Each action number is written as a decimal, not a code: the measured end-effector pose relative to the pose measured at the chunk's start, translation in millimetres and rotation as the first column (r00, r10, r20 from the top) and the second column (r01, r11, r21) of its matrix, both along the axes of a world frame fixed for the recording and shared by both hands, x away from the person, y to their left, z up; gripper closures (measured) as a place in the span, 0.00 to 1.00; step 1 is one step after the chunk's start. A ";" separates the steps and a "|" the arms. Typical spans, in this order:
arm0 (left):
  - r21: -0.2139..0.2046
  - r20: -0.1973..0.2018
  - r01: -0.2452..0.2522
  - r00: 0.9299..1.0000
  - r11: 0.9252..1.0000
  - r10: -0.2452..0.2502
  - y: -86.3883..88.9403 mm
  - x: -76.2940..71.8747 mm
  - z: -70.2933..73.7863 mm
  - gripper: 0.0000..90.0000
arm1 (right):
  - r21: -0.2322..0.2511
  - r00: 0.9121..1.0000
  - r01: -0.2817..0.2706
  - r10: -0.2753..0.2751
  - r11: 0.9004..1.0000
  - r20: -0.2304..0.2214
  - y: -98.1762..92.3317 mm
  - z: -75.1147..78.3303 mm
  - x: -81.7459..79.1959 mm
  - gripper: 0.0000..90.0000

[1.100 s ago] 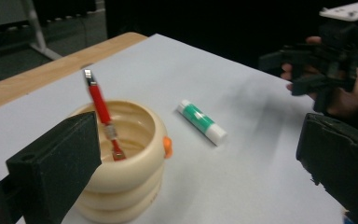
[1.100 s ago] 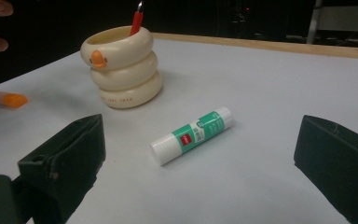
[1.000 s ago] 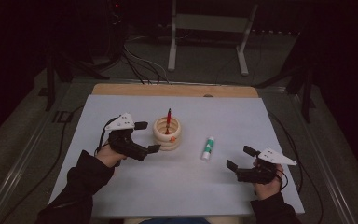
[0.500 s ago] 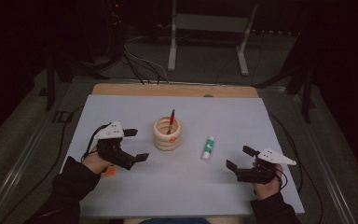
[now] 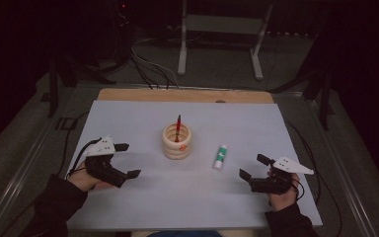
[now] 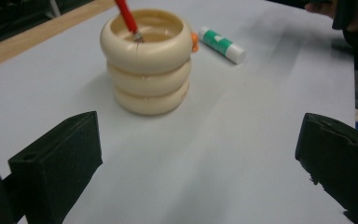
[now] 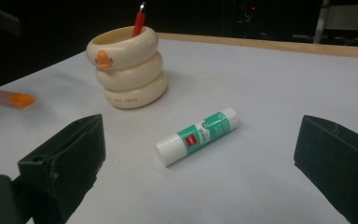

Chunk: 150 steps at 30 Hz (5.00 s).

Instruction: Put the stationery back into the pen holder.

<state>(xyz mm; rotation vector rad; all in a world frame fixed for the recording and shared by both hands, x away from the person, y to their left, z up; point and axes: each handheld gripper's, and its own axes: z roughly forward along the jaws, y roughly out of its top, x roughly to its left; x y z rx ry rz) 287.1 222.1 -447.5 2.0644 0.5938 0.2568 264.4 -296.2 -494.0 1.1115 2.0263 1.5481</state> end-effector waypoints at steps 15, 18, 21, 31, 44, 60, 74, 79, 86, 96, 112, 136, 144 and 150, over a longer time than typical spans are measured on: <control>0.104 -0.049 0.013 0.999 0.994 -0.008 32.6 -7.8 -20.9 0.01 | 0.001 1.000 -0.001 0.001 1.000 -0.001 0.3 0.1 -0.1 0.02; 0.117 -0.061 0.028 0.998 0.993 -0.021 36.1 -8.6 -23.3 0.01 | 0.002 1.000 -0.003 0.003 1.000 0.001 0.7 0.4 -0.2 0.02; 0.137 -0.077 0.042 0.997 0.990 -0.031 39.1 -9.2 -25.9 0.01 | 0.003 1.000 -0.002 0.002 1.000 -0.002 0.5 0.3 -0.2 0.02; 0.239 -0.110 0.060 0.993 0.969 -0.034 47.8 -9.0 -36.7 0.01 | 0.002 1.000 -0.004 0.004 1.000 -0.004 0.9 0.0 0.3 0.02; 0.382 -0.222 0.130 0.974 0.915 -0.045 44.7 -5.2 -42.3 0.05 | 0.001 1.000 -0.006 0.006 1.000 -0.005 1.8 -0.1 0.6 0.02; 0.597 -0.258 0.219 0.963 0.772 -0.074 35.5 -3.5 -45.8 0.20 | 0.001 1.000 -0.008 0.008 1.000 -0.007 1.9 -0.5 0.4 0.02; 0.679 -0.239 0.227 0.968 0.698 -0.082 33.8 4.0 -44.4 0.46 | 0.009 1.000 -0.009 0.009 1.000 -0.011 0.9 -0.6 0.8 0.02; 0.702 -0.253 0.243 0.964 0.669 -0.083 31.3 6.9 -45.6 0.54 | 0.011 1.000 -0.009 0.009 1.000 -0.011 0.7 -0.5 0.6 0.02; 0.728 -0.275 0.269 0.957 0.631 -0.091 26.2 9.6 -46.5 0.62 | 0.012 1.000 -0.009 0.009 1.000 -0.012 0.8 -0.7 0.9 0.02; 0.756 -0.273 0.281 0.956 0.591 -0.104 19.2 11.6 -45.7 0.72 | 0.013 1.000 -0.011 0.011 1.000 -0.014 0.9 -0.8 1.2 0.02; 0.679 -0.226 0.244 0.967 0.693 -0.119 21.0 12.9 -28.2 0.73 | 0.018 1.000 -0.010 0.010 1.000 -0.017 -0.1 -0.9 1.5 0.02; 0.517 -0.169 0.193 0.978 0.834 -0.121 13.4 19.9 -7.9 0.73 | 0.017 1.000 -0.016 0.016 1.000 -0.022 0.4 -1.6 1.9 0.02; 0.439 -0.141 0.185 0.981 0.879 -0.136 8.4 22.8 0.7 0.73 | 0.003 1.000 -0.007 0.007 1.000 -0.014 1.0 -0.7 1.2 0.02; 0.389 -0.135 0.187 0.980 0.902 -0.145 2.0 25.5 3.4 0.73 | -0.013 1.000 -0.017 0.017 1.000 -0.018 2.4 -1.1 1.3 0.02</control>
